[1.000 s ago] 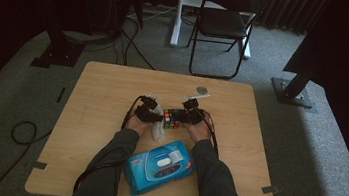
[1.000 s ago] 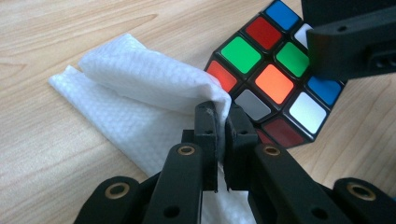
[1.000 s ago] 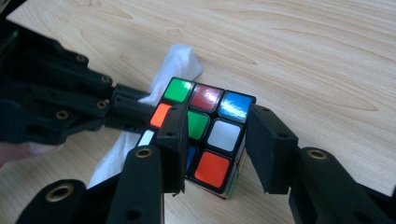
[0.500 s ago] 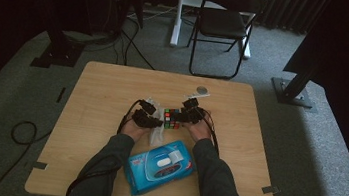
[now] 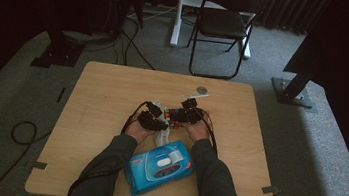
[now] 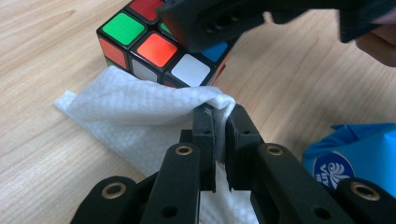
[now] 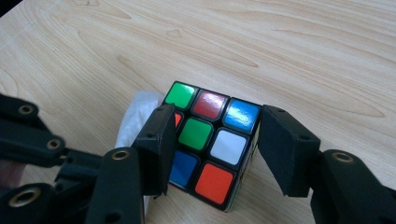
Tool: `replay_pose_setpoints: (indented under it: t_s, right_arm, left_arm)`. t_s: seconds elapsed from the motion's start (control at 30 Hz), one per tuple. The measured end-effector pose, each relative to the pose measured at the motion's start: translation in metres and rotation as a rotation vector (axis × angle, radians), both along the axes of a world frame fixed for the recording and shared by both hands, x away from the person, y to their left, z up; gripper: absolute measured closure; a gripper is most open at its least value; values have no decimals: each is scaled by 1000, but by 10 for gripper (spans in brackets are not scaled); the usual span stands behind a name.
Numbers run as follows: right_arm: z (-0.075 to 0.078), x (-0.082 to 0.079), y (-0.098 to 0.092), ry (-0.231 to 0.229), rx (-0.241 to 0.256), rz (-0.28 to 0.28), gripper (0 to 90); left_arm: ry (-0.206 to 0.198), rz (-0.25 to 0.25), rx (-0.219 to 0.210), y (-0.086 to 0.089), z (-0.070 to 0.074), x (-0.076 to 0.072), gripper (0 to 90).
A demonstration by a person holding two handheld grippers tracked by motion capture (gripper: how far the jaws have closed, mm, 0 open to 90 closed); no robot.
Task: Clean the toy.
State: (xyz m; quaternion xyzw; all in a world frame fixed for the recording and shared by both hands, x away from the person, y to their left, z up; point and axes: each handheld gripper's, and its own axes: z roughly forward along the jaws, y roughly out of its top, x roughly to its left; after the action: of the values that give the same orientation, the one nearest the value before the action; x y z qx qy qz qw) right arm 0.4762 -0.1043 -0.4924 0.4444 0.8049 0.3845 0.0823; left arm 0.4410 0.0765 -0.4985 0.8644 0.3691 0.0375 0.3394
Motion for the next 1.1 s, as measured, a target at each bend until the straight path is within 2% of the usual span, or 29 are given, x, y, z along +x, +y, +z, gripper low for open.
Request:
replay_pose_setpoints:
  t_s: [0.13, 0.17, 0.2, 0.33, 0.4, 0.5, 0.6, 0.67, 0.73, 0.8, 0.83, 1.03, 1.1]
  right_arm:
    - [2, -1, -1, -2, -2, 17, 427]
    - [2, -1, -2, -3, -1, 12, 419]
    - [2, -1, -2, -6, -1, 10, 414]
    - [3, 0, -3, -27, -8, -3, 398]
    - [5, 1, -4, -50, -2, -21, 398]
    - [5, 4, -4, -58, -5, -39, 401]
    - [4, 9, -1, -48, -15, -36, 415]
    - [3, 10, 0, -38, -20, -31, 455]
    - [3, 10, 1, -29, -21, -25, 472]
    - [3, 8, 1, -18, -12, 1, 525]
    - [3, 8, 1, -17, -24, 1, 532]
    - [2, 5, -2, -7, -11, -4, 528]
    - [2, 5, -1, -2, -8, -11, 527]
  left_arm:
    - [-5, 36, -4, 4, 0, 3, 837]
    - [-3, 67, -9, 7, 0, 6, 837]
    - [-3, 67, -9, 7, 0, 6, 837]
    - [-4, 122, -19, 13, 1, 13, 837]
    - [-3, 155, -23, 14, 1, 18, 836]
    - [-9, 184, -29, 14, 0, 22, 837]
    - [-18, 188, -21, 12, 0, 23, 837]
    - [-24, 212, -26, 11, -1, 25, 837]
    - [-24, 215, -27, 11, -1, 26, 838]
    - [-27, 223, -23, 10, -1, 27, 840]
    - [-27, 222, -26, 10, -1, 28, 839]
    - [-27, 214, -27, 11, -3, 28, 846]
    - [2, 167, -10, 8, -6, 27, 853]
